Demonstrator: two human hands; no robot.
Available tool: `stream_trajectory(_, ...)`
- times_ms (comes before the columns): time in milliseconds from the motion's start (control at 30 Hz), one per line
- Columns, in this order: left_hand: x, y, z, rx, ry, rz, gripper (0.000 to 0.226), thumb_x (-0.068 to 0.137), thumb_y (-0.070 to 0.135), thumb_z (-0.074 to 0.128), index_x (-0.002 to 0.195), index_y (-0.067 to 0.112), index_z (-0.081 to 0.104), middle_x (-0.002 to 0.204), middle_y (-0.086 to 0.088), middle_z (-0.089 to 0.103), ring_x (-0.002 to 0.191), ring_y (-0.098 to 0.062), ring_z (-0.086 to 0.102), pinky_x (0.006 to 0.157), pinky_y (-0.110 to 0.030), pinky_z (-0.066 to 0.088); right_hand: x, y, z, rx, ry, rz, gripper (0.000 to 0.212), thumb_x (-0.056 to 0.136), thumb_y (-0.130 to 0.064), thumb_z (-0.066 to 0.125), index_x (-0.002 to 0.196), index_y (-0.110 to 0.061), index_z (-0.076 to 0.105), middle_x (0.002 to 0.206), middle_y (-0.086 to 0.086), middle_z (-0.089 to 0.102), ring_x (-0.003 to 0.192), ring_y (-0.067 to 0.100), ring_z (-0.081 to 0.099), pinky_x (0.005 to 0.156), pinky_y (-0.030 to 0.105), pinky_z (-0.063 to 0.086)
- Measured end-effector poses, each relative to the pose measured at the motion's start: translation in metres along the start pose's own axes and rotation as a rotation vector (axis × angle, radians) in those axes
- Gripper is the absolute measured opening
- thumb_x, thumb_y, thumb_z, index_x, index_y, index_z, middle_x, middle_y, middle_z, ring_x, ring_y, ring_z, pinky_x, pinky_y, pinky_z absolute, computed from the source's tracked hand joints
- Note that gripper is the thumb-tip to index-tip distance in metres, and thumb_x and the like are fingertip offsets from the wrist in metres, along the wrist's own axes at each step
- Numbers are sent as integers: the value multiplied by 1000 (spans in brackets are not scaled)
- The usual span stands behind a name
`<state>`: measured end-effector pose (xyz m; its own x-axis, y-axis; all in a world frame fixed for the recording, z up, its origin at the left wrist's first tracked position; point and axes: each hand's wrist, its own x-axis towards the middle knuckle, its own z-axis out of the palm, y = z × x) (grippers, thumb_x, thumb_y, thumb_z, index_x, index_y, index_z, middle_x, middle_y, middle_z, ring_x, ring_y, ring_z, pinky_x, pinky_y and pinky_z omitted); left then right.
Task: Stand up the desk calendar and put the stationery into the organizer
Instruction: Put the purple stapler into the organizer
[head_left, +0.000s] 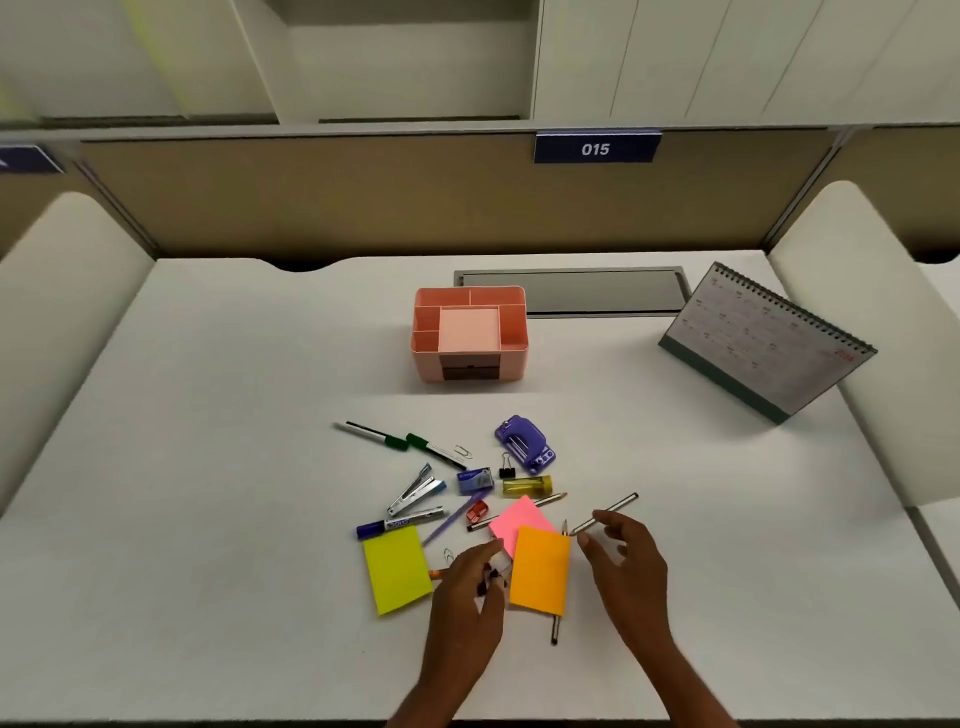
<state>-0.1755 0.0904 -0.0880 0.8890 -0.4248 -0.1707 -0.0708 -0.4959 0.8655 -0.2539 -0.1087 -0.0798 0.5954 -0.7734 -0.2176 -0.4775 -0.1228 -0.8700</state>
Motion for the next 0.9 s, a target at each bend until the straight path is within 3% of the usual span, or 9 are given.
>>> stream_trajectory(100, -2, -12, -13, -58, 14, -82, 53, 94, 3, 65, 130, 42, 61, 126, 21, 65, 116, 3, 62, 97, -23, 55, 15, -12, 16, -64, -17, -72, 38, 86, -26, 82, 119, -34, 66, 117, -17, 66, 108, 3, 61, 92, 31, 52)
stream_trajectory(267, 1, -8, -24, -90, -17, -172, 47, 97, 9, 63, 124, 46, 63, 107, 20, 74, 101, 4, 66, 78, -9, 52, 70, -36, 51, -268, -95, -136, 61, 87, -43, 77, 139, -20, 55, 135, 1, 60, 122, 22, 57, 101, 46, 51)
stream_trajectory(367, 6, -3, -29, -98, -20, -173, 39, 99, 18, 64, 125, 46, 61, 104, 18, 74, 98, 9, 65, 76, -10, 52, 101, -52, 73, -434, -198, -98, 72, 88, -50, 74, 144, -13, 49, 140, 7, 56, 126, 25, 53, 102, 41, 48)
stream_trajectory(500, 15, 4, -35, -110, -22, -188, 41, 98, 15, 64, 124, 48, 59, 102, 18, 74, 94, 8, 67, 77, -14, 55, 115, -61, 90, -662, -181, -153, 55, 81, -54, 76, 114, -14, 57, 111, 7, 62, 104, 26, 57, 80, 39, 53)
stream_trajectory(600, 25, 6, -39, -132, -20, -201, 42, 98, 12, 64, 124, 46, 61, 102, 17, 74, 91, 7, 68, 77, -16, 57, 113, -64, 95, -722, -135, -178, 51, 83, -48, 75, 115, -13, 56, 111, 5, 59, 107, 26, 55, 81, 39, 52)
stream_trajectory(767, 33, 7, -44, -155, -3, -197, 43, 97, 12, 66, 124, 46, 63, 97, 16, 76, 89, 2, 69, 72, -16, 56, 118, -61, 98, -636, -120, -210, 31, 88, -30, 71, 110, -13, 57, 105, 6, 60, 96, 24, 56, 75, 35, 51)
stream_trajectory(900, 44, 19, -49, -185, 13, -200, 32, 99, 19, 65, 120, 44, 63, 103, 14, 74, 90, 0, 69, 66, -11, 53, 123, -69, 90, -494, -169, -223, 26, 82, -21, 77, 94, -18, 54, 90, 2, 56, 82, 19, 54, 64, 22, 39)
